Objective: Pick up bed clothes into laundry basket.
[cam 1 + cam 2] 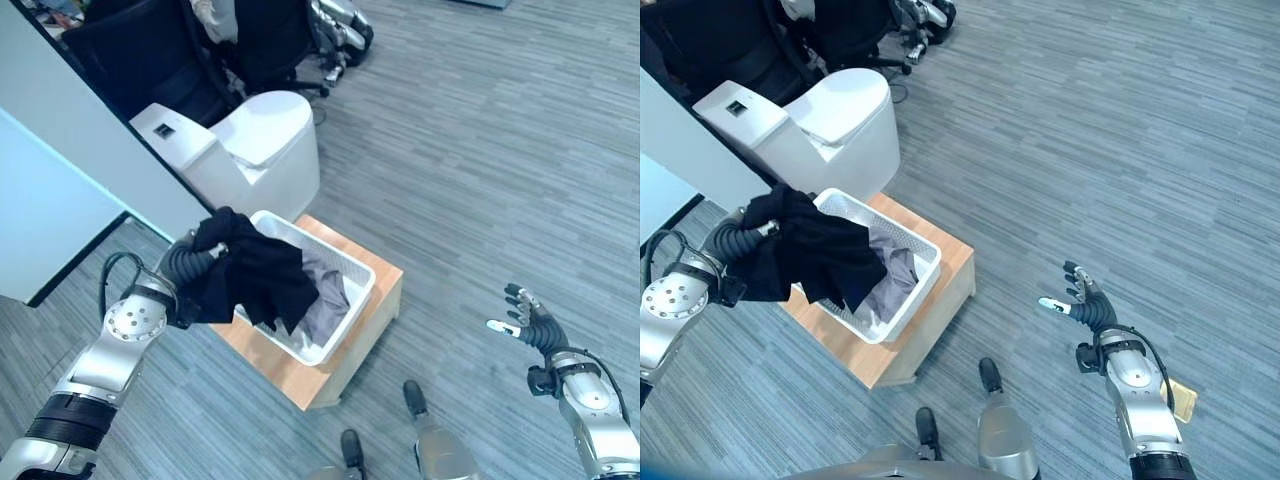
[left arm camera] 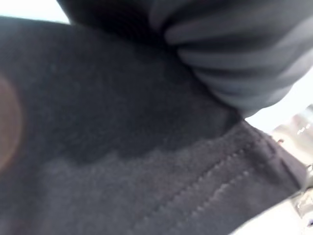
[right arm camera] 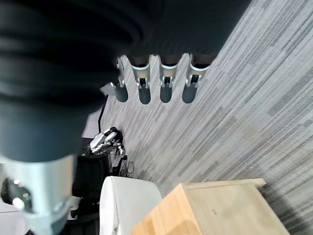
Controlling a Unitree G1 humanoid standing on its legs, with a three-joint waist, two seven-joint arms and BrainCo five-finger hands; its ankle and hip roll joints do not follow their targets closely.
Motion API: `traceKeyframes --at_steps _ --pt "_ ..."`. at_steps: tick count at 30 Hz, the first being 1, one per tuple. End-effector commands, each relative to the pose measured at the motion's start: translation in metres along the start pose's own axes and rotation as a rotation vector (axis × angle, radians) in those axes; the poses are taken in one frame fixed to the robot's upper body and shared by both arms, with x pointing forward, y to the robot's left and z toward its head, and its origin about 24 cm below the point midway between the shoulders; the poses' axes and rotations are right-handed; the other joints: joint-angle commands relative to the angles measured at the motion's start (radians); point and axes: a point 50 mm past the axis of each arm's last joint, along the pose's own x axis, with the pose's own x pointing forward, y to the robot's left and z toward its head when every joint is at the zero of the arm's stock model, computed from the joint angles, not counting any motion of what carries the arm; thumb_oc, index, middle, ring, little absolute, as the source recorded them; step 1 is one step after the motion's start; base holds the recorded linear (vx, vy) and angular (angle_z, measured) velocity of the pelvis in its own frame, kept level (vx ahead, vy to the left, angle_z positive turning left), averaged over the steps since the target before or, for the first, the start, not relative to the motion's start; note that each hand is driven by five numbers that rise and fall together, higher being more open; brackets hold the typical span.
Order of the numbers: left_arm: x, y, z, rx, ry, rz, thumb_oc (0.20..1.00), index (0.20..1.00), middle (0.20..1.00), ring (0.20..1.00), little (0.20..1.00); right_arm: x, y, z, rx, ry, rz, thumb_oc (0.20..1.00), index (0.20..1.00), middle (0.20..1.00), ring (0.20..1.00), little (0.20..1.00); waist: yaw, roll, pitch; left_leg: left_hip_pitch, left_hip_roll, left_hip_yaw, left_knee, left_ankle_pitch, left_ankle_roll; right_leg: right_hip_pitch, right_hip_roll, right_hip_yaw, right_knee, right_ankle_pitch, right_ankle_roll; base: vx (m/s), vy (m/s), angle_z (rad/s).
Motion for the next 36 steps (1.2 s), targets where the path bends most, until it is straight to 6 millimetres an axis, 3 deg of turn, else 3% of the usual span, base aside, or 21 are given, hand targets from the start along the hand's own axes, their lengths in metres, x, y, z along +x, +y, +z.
traceKeyframes --at_steps 1,5,7,11,19,24,27,28,30,31,36 --pt "0.013 0.025 0.008 0.164 -0.007 0.063 0.2 0.2 0.2 0.2 0.2 0.004 0.002 0.023 0.008 -0.108 0.021 1.0 1.0 1.0 1.0 1.0 -0.004 -0.018 -0.019 -0.06 0.015 -0.04 0.011 -0.003 -0.019 0.065 -0.083 0.009 0.013 -0.042 0.05 0.0 0.0 0.0" --pt "0.043 -0.007 -0.019 0.26 0.146 -0.026 0.2 0.2 0.2 0.2 0.2 0.004 0.014 0.025 0.014 -0.118 0.072 1.0 1.0 1.0 1.0 1.0 -0.022 -0.029 -0.012 -0.068 0.014 -0.045 0.011 -0.002 -0.017 0.057 -0.081 0.011 0.015 -0.043 0.048 -0.01 0.005 0.03" --pt "0.053 -0.004 -0.017 0.311 0.172 -0.026 1.0 1.0 1.0 1.0 1.0 0.001 0.017 0.029 0.0 -0.139 0.093 1.0 1.0 1.0 1.0 1.0 -0.028 -0.03 -0.011 -0.068 0.013 -0.046 0.011 -0.005 -0.016 0.055 -0.081 0.012 0.016 -0.042 0.048 0.0 0.001 0.02" --pt "0.059 0.017 0.006 0.372 0.098 0.02 1.0 1.0 1.0 1.0 1.0 -0.001 0.017 0.027 -0.009 -0.134 0.097 1.0 1.0 1.0 1.0 1.0 -0.026 -0.025 -0.008 -0.066 0.012 -0.043 0.011 -0.008 -0.017 0.052 -0.079 0.015 0.013 -0.038 0.051 0.0 -0.005 -0.02" --pt "0.041 0.06 0.015 0.436 0.07 0.094 1.0 1.0 1.0 1.0 1.0 0.001 0.021 0.029 -0.022 -0.139 0.14 1.0 1.0 1.0 1.0 1.0 -0.016 0.004 -0.021 -0.059 0.008 -0.046 0.011 -0.011 -0.02 0.065 -0.084 0.011 0.013 -0.044 0.05 0.0 -0.001 0.0" --pt "0.028 0.075 0.039 0.444 -0.047 0.161 1.0 1.0 1.0 1.0 1.0 0.0 0.017 0.026 -0.025 -0.126 0.122 1.0 1.0 1.0 1.0 1.0 -0.004 0.01 -0.025 -0.054 0.008 -0.047 0.011 -0.012 -0.023 0.072 -0.086 0.005 0.013 -0.045 0.052 0.0 -0.007 0.03" --pt "0.004 0.052 0.031 0.136 -0.119 0.226 1.0 1.0 1.0 1.0 1.0 -0.003 0.007 0.021 -0.01 -0.108 0.057 1.0 1.0 1.0 1.0 1.0 0.015 0.003 -0.032 -0.054 0.009 -0.05 0.011 -0.012 -0.023 0.071 -0.086 0.004 0.013 -0.046 0.051 0.0 -0.011 0.01" --pt "-0.009 0.025 0.018 -0.083 -0.124 0.212 1.0 1.0 1.0 1.0 1.0 -0.005 0.003 0.016 0.01 -0.092 0.021 1.0 1.0 1.0 1.0 1.0 0.028 -0.004 -0.039 -0.054 0.01 -0.049 0.011 -0.011 -0.022 0.071 -0.085 0.005 0.013 -0.048 0.049 0.0 0.0 0.0" --pt "-0.02 0.004 0.008 -0.211 -0.105 0.194 1.0 1.0 1.0 1.0 1.0 -0.005 0.002 0.013 0.017 -0.081 0.008 1.0 1.0 1.0 1.0 1.0 0.034 -0.008 -0.046 -0.052 0.012 -0.048 0.011 -0.012 -0.021 0.071 -0.084 0.007 0.013 -0.05 0.047 0.0 0.0 0.0" --pt "-0.035 -0.027 -0.003 -0.42 -0.075 0.188 1.0 1.0 1.0 1.0 1.0 -0.005 0.003 0.011 0.024 -0.074 -0.003 1.0 1.0 1.0 1.0 1.0 0.045 -0.014 -0.057 -0.051 0.014 -0.05 0.011 -0.012 -0.018 0.072 -0.083 0.007 0.013 -0.053 0.044 0.0 0.0 0.0" --pt "-0.063 -0.075 -0.036 -0.745 0.077 0.247 1.0 1.0 1.0 1.0 1.0 0.0 0.014 0.008 0.068 -0.067 0.009 1.0 1.0 1.0 1.0 1.0 0.069 -0.028 -0.082 -0.047 0.019 -0.056 0.011 -0.009 -0.015 0.081 -0.08 0.001 0.013 -0.059 0.037 0.0 -0.01 0.04"
